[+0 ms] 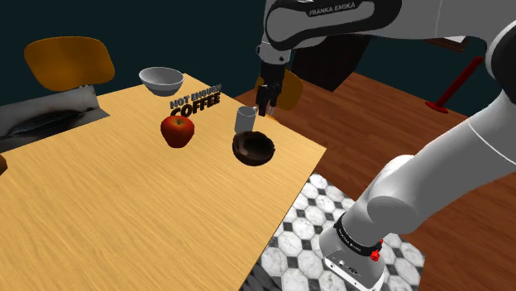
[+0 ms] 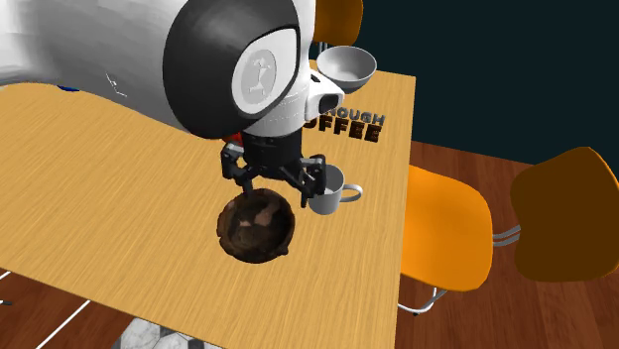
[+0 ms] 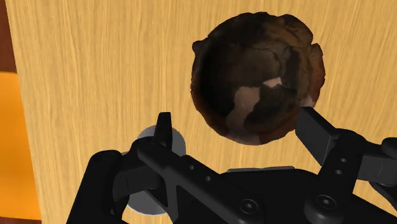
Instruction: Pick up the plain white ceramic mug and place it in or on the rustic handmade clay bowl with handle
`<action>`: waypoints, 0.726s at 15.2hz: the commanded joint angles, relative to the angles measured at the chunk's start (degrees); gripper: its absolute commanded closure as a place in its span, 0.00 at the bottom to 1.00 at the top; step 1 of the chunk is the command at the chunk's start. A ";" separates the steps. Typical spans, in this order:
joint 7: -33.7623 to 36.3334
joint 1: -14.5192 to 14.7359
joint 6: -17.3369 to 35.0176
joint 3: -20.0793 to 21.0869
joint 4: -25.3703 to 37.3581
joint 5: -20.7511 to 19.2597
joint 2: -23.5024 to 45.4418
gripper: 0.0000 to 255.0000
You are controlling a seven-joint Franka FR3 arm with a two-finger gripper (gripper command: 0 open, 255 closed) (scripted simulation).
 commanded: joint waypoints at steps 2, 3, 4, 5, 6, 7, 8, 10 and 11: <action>-1.84 0.19 2.65 0.14 3.64 -1.42 6.27 0.00; -2.40 0.24 3.52 0.19 4.93 -1.91 8.44 0.00; -2.93 0.30 4.34 0.25 6.28 -2.39 10.60 0.00; -3.44 0.35 5.09 0.32 7.70 -2.89 12.78 0.00; -3.93 0.41 5.78 0.39 9.19 -3.39 14.95 0.00; -4.41 0.48 6.40 0.45 10.75 -3.90 17.14 0.00; -4.87 0.56 6.97 0.52 12.39 -4.42 19.32 0.00; -5.40 0.66 7.55 0.59 14.44 -5.04 21.95 0.00; -5.38 0.63 8.30 0.56 13.87 -5.08 22.12 0.00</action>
